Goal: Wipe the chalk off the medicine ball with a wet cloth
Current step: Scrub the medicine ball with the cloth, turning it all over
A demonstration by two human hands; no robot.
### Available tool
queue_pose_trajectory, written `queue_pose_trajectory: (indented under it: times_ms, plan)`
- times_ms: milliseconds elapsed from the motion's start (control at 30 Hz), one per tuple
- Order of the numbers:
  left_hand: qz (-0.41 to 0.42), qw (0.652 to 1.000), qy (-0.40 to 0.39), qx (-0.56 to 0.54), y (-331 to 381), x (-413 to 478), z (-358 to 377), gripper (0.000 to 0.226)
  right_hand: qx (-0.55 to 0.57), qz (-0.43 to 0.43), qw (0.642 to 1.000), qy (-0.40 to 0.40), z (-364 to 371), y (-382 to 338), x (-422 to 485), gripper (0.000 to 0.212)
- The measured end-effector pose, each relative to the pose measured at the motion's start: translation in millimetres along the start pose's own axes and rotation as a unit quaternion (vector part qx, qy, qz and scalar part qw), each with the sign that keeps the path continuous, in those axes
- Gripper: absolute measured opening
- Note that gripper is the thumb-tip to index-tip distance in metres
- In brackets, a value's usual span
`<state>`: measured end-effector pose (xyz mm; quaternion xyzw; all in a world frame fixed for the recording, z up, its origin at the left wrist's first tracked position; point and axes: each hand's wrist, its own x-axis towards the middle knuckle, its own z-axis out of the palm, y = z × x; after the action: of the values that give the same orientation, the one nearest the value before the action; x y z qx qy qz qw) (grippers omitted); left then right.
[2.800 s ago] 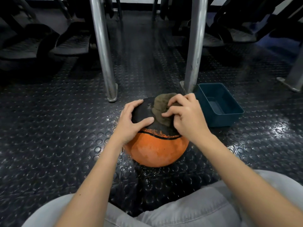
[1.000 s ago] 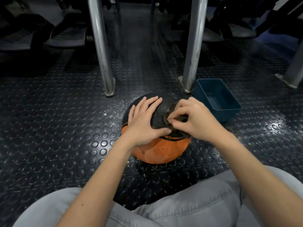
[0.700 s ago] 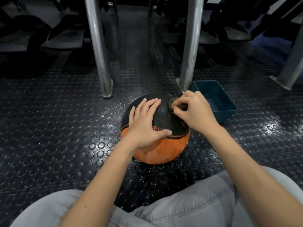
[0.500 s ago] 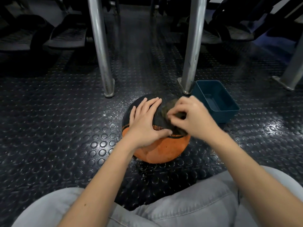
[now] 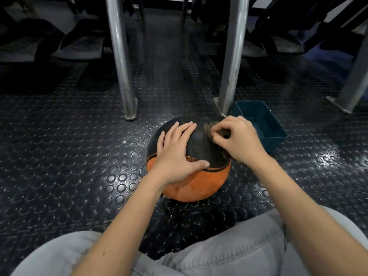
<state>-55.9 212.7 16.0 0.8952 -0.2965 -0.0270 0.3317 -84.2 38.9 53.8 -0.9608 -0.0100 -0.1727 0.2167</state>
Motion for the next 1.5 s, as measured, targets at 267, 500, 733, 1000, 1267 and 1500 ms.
queue_pose_trajectory:
  times_ms: [267,500,733,1000,1267,1500]
  plan:
    - [-0.001,1.0,0.0,0.004,-1.2,-1.1,-1.4,0.094,0.035,-0.04,0.998,-0.025,-1.8,-7.5,-5.0,0.021]
    - [-0.001,1.0,0.003,-0.009,-2.0,-2.5,-0.3,0.096,0.042,-0.057,0.996,-0.045,-1.6,-12.2,-21.8,0.016]
    - [0.008,1.0,-0.021,0.001,-1.9,-0.4,-3.3,0.097,0.045,0.026,0.999,0.006,-3.1,2.7,1.0,0.016]
    - [0.004,1.0,-0.01,0.004,-0.4,-3.6,1.0,0.096,-0.003,0.013,1.0,-0.012,-3.8,6.8,3.2,0.017]
    - [-0.008,1.0,0.008,-0.009,-5.1,-3.7,-0.8,0.095,0.058,-0.108,0.99,-0.07,1.1,-14.6,-23.1,0.014]
    - [-0.005,1.0,0.016,-0.003,4.0,5.6,2.7,0.091,0.031,0.047,0.998,0.041,6.3,9.1,4.9,0.015]
